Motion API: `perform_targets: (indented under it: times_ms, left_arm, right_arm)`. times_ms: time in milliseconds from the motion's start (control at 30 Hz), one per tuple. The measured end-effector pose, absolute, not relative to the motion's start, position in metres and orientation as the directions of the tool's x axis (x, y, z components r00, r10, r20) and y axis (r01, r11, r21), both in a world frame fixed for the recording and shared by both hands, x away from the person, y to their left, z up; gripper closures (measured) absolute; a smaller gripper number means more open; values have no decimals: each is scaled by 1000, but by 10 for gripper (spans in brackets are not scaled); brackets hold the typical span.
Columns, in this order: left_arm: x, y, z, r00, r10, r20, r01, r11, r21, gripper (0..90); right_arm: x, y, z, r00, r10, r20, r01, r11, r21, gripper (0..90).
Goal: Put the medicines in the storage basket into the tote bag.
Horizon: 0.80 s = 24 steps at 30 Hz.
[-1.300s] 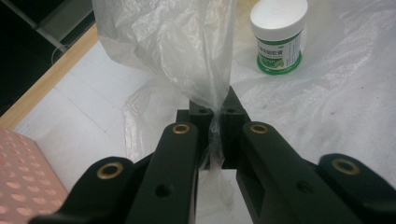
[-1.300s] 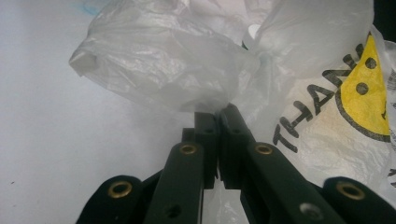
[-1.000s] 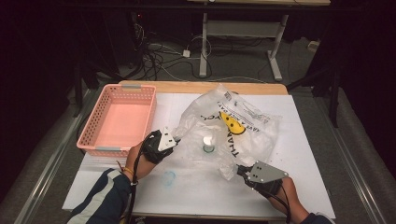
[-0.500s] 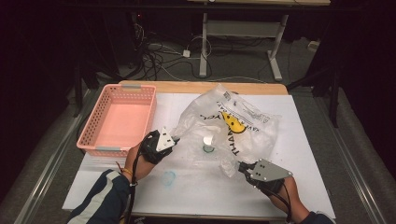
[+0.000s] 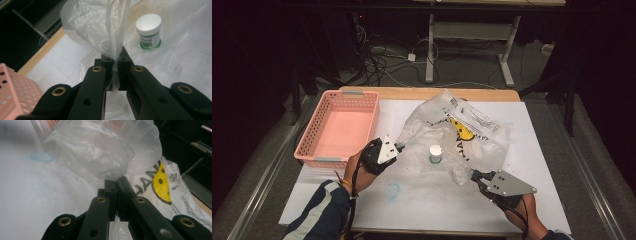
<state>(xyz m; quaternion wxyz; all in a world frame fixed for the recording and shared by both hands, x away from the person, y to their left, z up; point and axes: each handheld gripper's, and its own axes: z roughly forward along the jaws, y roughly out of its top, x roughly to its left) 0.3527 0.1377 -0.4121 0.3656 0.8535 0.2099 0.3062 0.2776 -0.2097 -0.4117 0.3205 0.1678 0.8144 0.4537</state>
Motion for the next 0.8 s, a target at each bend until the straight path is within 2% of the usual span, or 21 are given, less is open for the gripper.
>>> perform_targets:
  times_ms: [367, 800]
  left_arm:
    - [334, 146, -379, 704, 608, 367, 55, -561, 826, 857]
    - [309, 161, -347, 692, 618, 374, -18, -502, 865, 857]
  right_arm:
    - [274, -215, -375, -678, 613, -406, -107, 464, 879, 897]
    - [267, -210, -352, -676, 611, -412, -163, 421, 892, 898]
